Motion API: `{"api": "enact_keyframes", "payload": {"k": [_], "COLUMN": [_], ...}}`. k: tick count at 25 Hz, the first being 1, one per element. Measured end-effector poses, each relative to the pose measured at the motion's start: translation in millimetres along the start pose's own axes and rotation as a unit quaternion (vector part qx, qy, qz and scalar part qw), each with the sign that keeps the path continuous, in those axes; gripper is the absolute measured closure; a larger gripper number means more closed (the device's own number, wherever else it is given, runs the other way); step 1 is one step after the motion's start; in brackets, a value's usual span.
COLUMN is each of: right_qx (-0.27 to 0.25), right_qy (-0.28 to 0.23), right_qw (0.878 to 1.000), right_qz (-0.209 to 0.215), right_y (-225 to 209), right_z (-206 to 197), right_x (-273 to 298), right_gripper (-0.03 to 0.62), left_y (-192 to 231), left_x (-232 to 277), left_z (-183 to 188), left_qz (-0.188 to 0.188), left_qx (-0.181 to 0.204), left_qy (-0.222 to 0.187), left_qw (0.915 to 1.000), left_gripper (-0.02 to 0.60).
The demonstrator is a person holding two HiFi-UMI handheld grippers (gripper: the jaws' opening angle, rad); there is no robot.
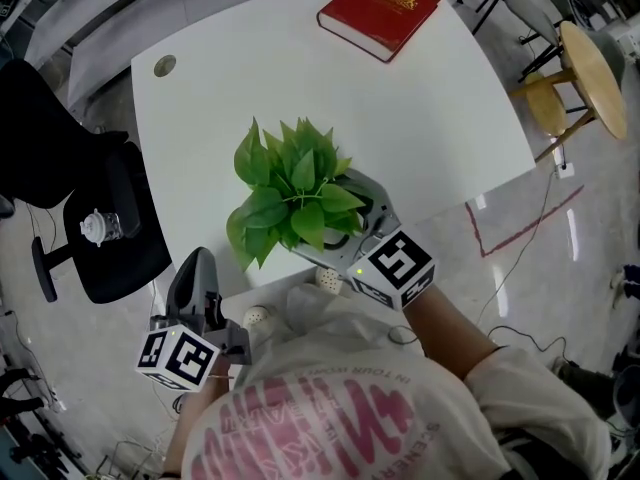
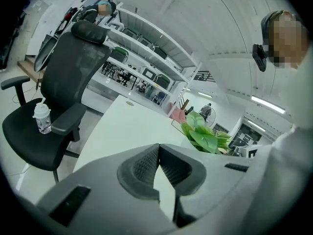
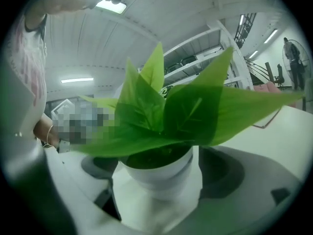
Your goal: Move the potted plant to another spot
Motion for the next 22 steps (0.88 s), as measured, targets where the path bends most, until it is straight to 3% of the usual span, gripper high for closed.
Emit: {"api": "enact_keyframes", "payload": {"k": [11,22], "right_qx": [-0.01,0.019], "right_qy": [0.003,0.003], "right_qw": [1.0,1.0], "right_qz": [0.008,-0.011], "right_y": [1.3,3.7], "right_z": [-0.3,0.6], "right_x": [8.6,8.3], "right_gripper": [0.094,0.094], "left_y": [-5.6,-1.7], "left_x": [4.3,5.0], "left_z": [-6.3,-9.1], "left_qz": [-0.011,-0.014], "left_qx": [-0.003,-0.014], "left_qy": [0.005,-0.004], "left_qw": [0.9999,0.9998], "left_gripper": [0.578,0.578]}}
Point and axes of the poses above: the fingertips, and each gripper's own axes: x forward along the fingers, y to its left, z out of its top, the point moved 6 cm from there along -x, backward along the fingers, and after that the axes turned 2 degrees about z, right-handed, at the moved point
